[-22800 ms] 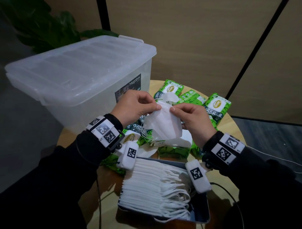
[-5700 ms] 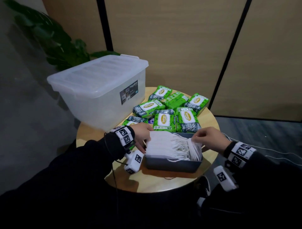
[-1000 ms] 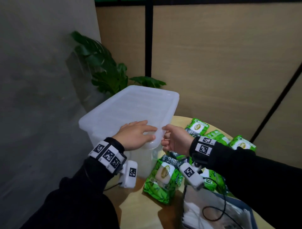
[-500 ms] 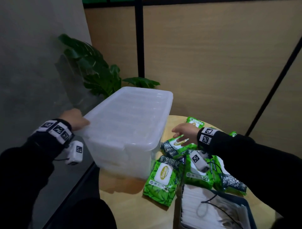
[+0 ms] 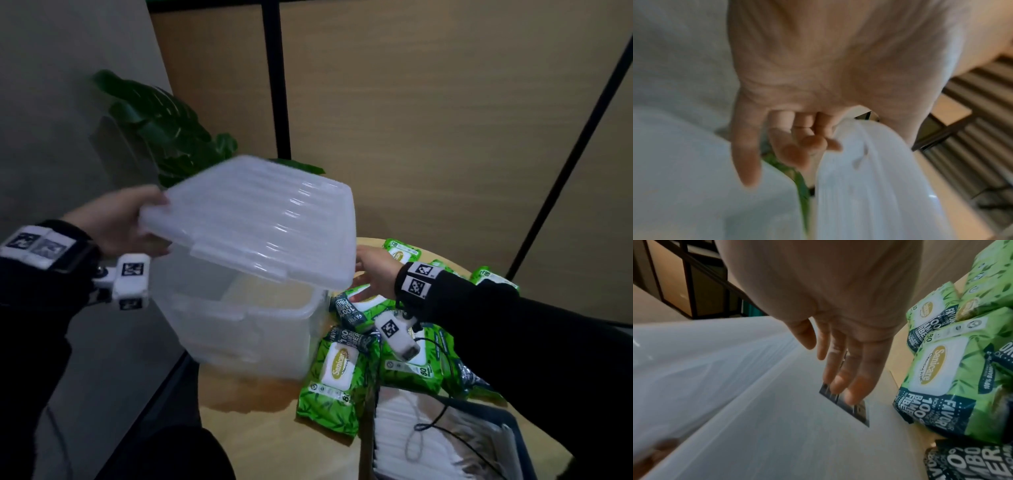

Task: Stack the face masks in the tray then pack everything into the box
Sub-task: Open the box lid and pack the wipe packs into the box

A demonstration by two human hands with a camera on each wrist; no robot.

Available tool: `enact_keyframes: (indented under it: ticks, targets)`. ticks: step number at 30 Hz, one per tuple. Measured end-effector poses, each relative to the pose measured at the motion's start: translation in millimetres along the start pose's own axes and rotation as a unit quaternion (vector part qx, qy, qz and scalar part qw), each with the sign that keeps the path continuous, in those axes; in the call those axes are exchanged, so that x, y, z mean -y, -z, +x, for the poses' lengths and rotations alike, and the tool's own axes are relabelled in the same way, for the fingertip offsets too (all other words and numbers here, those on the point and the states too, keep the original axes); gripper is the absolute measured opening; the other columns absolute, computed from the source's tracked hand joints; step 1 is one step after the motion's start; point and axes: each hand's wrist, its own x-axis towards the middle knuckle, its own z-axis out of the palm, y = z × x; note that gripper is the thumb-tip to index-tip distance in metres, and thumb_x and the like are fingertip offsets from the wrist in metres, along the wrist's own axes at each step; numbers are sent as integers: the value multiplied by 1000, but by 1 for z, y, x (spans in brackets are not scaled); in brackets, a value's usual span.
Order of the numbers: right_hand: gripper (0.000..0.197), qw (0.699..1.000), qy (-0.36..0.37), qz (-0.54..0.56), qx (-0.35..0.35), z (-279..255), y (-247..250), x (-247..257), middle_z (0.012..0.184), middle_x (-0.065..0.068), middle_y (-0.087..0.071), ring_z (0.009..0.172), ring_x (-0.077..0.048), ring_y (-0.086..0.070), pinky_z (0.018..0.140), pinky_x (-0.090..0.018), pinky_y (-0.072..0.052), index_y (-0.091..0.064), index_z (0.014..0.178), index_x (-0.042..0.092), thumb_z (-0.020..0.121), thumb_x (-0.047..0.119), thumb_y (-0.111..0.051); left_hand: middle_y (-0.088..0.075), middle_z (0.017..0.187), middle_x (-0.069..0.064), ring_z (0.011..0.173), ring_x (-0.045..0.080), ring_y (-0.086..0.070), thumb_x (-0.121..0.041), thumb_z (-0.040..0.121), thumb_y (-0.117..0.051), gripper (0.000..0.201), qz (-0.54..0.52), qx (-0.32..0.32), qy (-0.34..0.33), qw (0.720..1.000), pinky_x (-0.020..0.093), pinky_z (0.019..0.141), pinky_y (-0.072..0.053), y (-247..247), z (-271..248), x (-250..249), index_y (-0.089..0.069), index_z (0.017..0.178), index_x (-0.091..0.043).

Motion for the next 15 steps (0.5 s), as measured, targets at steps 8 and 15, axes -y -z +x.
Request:
enact_keyframes:
  ticks: [8, 15]
  targets:
    - [28, 998, -64, -6, 9, -4, 33, -15, 81, -10, -62, 68, -29, -64, 62, -36, -55, -63, 100, 8, 104, 34, -53, -57, 82, 4, 54, 9, -64, -20, 86, -66, 12, -1, 39, -302, 952, 27, 42, -49, -139, -74, -64, -56, 85, -13]
    - [40, 987, -89, -109, 74, 17, 34, -33, 122, -10, -67, 94, -30, -66, 89, -50, -56, -52, 142, 22, 104, 31, -57, -53, 79, -4, 77, 25, -53, -44, 87, -61, 31, 289, -56, -417, 860, 34, 61, -32, -235, -90, -38, -50, 92, -15]
